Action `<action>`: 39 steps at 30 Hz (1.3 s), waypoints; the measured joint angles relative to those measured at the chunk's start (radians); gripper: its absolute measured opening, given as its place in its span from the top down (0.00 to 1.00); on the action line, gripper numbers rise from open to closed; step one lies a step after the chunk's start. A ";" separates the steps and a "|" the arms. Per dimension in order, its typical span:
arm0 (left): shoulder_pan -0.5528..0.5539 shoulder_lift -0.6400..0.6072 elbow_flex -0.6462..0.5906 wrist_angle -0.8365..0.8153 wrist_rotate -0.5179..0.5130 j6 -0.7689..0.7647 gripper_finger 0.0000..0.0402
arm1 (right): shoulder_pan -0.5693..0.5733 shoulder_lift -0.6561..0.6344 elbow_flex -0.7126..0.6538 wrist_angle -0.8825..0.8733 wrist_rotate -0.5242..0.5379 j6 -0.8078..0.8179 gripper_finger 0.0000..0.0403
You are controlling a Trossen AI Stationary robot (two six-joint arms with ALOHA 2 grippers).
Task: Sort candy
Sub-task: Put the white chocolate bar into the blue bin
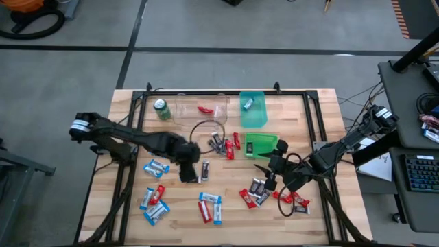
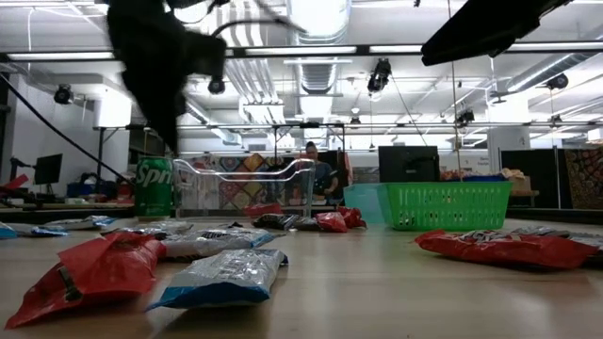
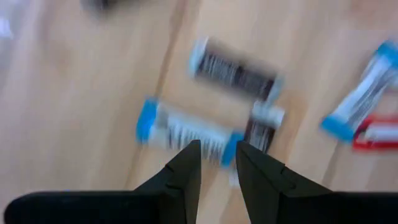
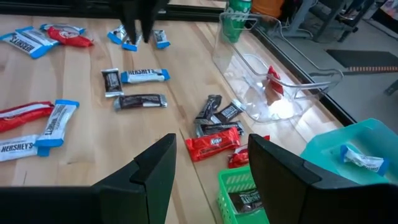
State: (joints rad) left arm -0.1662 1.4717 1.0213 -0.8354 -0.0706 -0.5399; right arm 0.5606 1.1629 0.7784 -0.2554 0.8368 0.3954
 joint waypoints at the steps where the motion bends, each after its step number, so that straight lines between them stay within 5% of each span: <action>1: -0.008 -0.002 -0.007 -0.039 0.005 -0.038 0.79 | 0.000 0.000 0.000 0.000 0.000 -0.001 0.53; 9: -0.028 0.001 -0.071 -0.264 -0.051 -0.028 0.76 | 0.000 0.000 0.000 0.000 0.000 -0.017 0.53; 21: -0.027 -0.016 -0.271 -0.238 -0.083 0.034 0.53 | 0.000 0.000 0.000 0.002 -0.006 -0.013 0.53; 39: 0.046 -0.020 -0.284 -0.176 -0.185 0.147 0.52 | 0.000 0.003 0.002 0.015 -0.007 0.012 0.53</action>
State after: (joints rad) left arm -0.1200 1.4513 0.7377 -1.0109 -0.2561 -0.3932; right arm 0.5602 1.1664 0.7799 -0.2400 0.8299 0.4076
